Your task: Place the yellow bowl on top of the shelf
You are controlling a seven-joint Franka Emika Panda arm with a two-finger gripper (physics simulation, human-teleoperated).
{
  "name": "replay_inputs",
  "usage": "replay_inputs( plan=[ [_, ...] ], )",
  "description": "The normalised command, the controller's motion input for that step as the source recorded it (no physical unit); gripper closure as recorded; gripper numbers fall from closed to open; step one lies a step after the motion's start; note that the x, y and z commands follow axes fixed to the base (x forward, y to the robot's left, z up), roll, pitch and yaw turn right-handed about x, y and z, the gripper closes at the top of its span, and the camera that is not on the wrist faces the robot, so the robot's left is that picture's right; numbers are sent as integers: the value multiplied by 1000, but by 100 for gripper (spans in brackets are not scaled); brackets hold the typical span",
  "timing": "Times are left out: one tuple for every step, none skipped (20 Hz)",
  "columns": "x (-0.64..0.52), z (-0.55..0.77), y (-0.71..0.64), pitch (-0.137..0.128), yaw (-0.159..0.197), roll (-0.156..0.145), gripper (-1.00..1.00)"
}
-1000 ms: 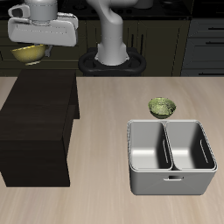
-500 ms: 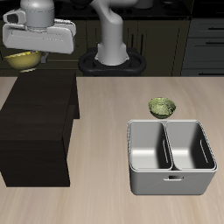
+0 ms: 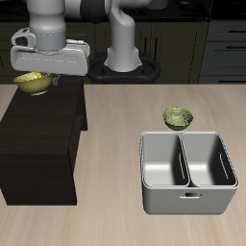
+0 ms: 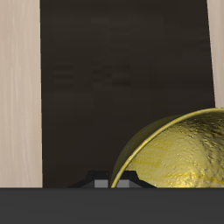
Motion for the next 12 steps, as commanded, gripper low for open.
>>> replay_inputs(
  plan=[
    [2, -261, 98, 51, -4, -9, 100],
    [35, -212, 164, -2, 27, 19, 100],
    [-11, -260, 52, 47, 48, -69, 100],
    [-18, -191, 1, 13, 37, -137, 100],
    [-14, -353, 251, 45, 21, 69, -100],
    [-87, -106, 15, 91, -11, -41, -100],
    [0, 0, 0, 0, 0, 0, -100],
    [0, 0, 0, 0, 0, 0, -100],
    [-356, -726, 621, 79, -31, 120, -100],
    [-238, -132, 259, -11, 34, 29, -100],
    [-269, -136, 334, 22, -5, 83, -100],
    [-237, -72, 280, 7, -1, 81, -100]
  ],
)
